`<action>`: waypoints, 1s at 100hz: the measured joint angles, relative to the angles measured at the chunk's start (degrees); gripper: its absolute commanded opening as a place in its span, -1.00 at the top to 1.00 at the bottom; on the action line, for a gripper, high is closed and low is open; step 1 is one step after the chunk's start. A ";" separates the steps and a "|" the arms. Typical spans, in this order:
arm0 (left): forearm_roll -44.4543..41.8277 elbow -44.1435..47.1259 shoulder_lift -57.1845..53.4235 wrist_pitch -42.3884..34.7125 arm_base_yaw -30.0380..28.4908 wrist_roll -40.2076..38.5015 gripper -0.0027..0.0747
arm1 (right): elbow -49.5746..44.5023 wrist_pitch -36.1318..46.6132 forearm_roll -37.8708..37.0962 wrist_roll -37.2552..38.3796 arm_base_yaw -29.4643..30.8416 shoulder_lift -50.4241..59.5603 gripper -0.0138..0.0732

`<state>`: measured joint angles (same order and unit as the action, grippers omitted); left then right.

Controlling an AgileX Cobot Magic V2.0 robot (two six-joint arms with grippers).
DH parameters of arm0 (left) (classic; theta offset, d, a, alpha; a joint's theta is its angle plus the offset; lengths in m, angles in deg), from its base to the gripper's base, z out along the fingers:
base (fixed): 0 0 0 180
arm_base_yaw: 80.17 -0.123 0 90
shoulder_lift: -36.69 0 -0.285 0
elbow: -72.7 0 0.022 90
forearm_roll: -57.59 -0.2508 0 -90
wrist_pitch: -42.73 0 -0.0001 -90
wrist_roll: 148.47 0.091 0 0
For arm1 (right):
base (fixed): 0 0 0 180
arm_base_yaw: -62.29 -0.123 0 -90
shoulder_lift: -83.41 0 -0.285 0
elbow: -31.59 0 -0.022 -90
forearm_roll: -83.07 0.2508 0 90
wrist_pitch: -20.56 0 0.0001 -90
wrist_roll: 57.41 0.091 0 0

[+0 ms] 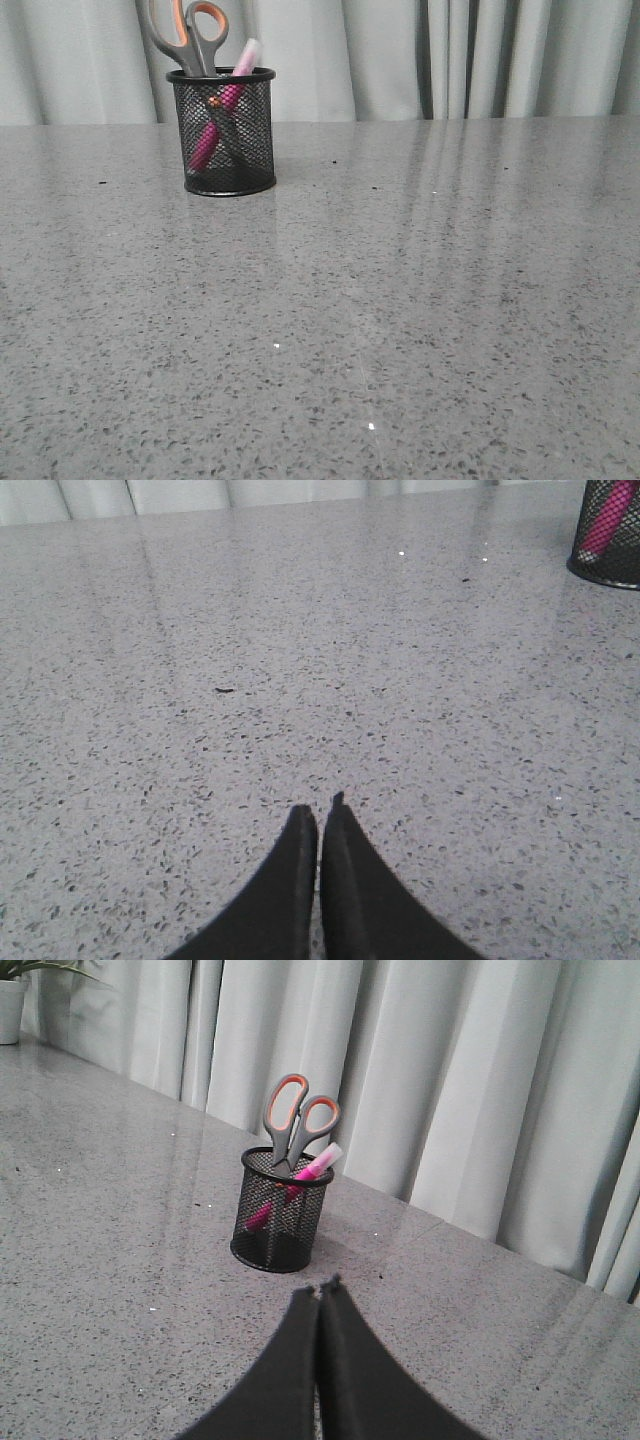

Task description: Put pen and scissors into bin

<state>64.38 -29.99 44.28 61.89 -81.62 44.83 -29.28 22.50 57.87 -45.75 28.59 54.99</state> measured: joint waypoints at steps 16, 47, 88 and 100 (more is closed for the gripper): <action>-0.09 0.00 0.00 0.00 0.00 -0.04 0.98 | 0.00 0.00 0.00 0.00 0.00 0.00 0.84; -0.09 0.00 0.00 0.00 0.00 -0.04 0.98 | 0.00 0.00 -0.09 0.00 0.00 0.00 0.84; -0.09 0.00 0.00 0.00 0.00 -0.04 0.98 | -8.41 0.57 0.51 0.00 3.49 1.59 0.84; -0.09 0.00 0.00 0.00 0.00 -0.04 0.98 | -12.45 -0.37 2.25 0.00 8.85 5.30 0.84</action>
<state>64.29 -29.99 44.28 61.89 -81.62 44.79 -41.73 22.13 60.12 -45.75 37.44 60.28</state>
